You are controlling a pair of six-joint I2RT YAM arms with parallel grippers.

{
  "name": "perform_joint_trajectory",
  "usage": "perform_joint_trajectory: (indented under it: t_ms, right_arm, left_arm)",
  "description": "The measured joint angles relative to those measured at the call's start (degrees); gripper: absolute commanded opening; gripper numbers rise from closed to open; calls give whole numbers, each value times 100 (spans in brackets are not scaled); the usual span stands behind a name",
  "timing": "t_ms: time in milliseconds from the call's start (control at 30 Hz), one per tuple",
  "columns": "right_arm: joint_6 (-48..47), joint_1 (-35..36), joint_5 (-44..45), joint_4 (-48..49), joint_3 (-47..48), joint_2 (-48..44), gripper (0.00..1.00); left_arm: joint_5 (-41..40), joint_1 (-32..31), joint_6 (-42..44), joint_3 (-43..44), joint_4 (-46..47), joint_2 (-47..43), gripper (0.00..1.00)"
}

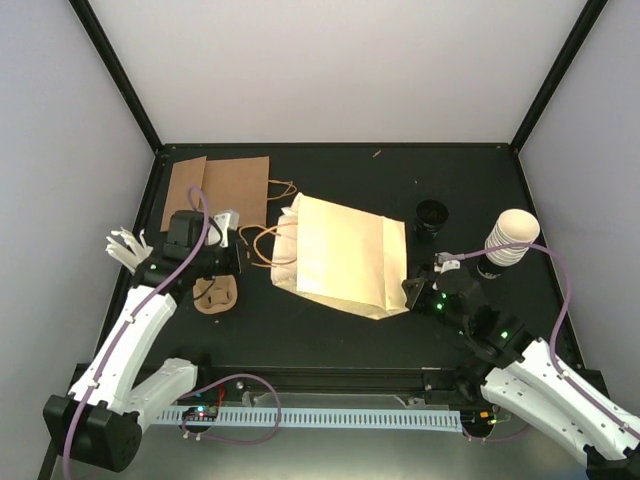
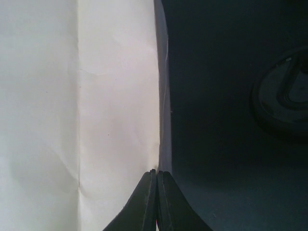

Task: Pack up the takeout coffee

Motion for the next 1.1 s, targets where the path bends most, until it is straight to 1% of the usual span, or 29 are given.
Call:
perform_joint_trajectory:
  t_ms: [233, 300, 433, 500, 600, 700, 867, 1100]
  right_arm:
    - [155, 7, -125, 452, -483, 160, 5]
    - [164, 4, -166, 601, -546, 291, 8]
    - [87, -2, -223, 684, -584, 605, 18]
    - [-7, -2, -295, 748, -584, 743, 21]
    - [-234, -2, -479, 909, -557, 946, 23]
    - [-494, -2, -669, 922, -400, 1226, 26]
    - [-1010, -2, -1113, 949, 76, 1550, 36]
    - [-1582, -2, -1794, 933, 890, 1856, 48]
  left_arm:
    - [70, 2, 24, 612, -258, -238, 2]
    - [232, 4, 20, 708, -243, -321, 1]
    - [732, 35, -9, 717, -63, -389, 2]
    - [944, 35, -20, 717, 24, -387, 2]
    - [1209, 35, -35, 717, 133, -389, 2]
    - [1464, 24, -59, 732, 227, -382, 2]
    - [1707, -70, -103, 1003, 245, -334, 1]
    - [1792, -345, -221, 1432, 426, -334, 2]
